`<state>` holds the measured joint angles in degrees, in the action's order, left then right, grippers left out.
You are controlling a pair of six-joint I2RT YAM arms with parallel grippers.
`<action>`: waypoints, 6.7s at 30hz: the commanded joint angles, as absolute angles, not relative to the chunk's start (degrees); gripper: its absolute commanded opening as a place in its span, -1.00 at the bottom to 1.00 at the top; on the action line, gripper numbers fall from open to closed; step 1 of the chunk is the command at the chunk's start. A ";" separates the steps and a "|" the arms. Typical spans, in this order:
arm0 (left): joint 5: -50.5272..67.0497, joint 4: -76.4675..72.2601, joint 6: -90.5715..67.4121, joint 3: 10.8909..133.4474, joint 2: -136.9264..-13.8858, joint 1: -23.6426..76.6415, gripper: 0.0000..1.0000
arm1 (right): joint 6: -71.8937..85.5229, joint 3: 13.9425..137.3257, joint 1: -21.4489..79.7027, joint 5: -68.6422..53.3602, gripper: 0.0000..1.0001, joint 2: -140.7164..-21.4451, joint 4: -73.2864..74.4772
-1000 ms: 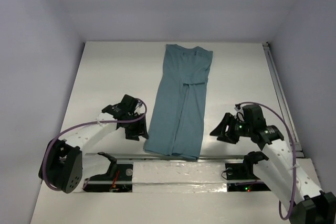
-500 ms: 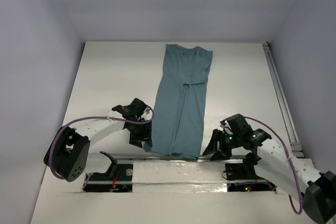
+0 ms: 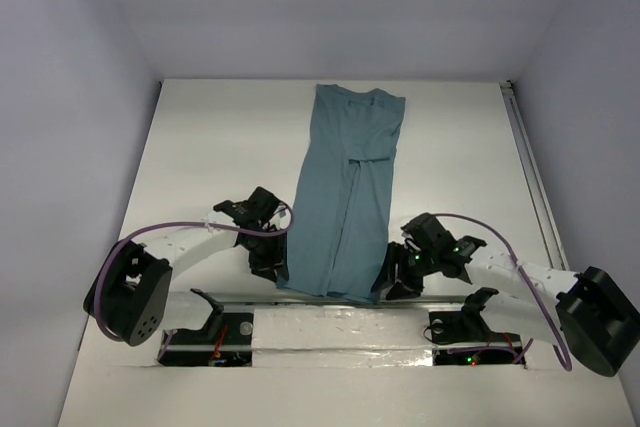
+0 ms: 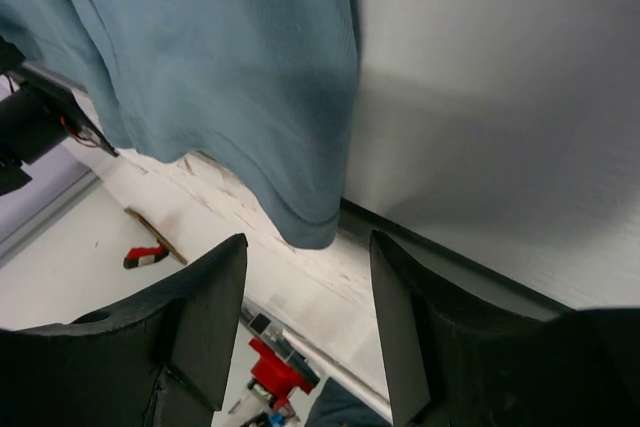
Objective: Fold and stack the t-shirts
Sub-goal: Grab the bottom of the folded rectangular tshirt with both arms, then fold the folded rectangular tshirt in 1/3 of the way, then grab one side of the 2/3 rectangular tshirt with both arms
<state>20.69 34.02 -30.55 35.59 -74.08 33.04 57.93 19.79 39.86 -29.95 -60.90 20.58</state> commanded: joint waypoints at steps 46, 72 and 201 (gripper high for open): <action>6.60 34.54 -28.74 75.40 -89.64 31.12 -1.00 | 44.04 49.47 29.54 -9.40 -1.00 -68.55 29.97; 1.84 32.70 -24.79 111.00 -121.18 25.05 -1.00 | 30.67 72.59 12.66 -9.75 -1.00 -97.45 22.68; 13.27 -1.49 -40.78 35.51 -84.64 28.56 -0.12 | 40.08 32.26 14.24 -15.91 -0.36 -81.74 7.82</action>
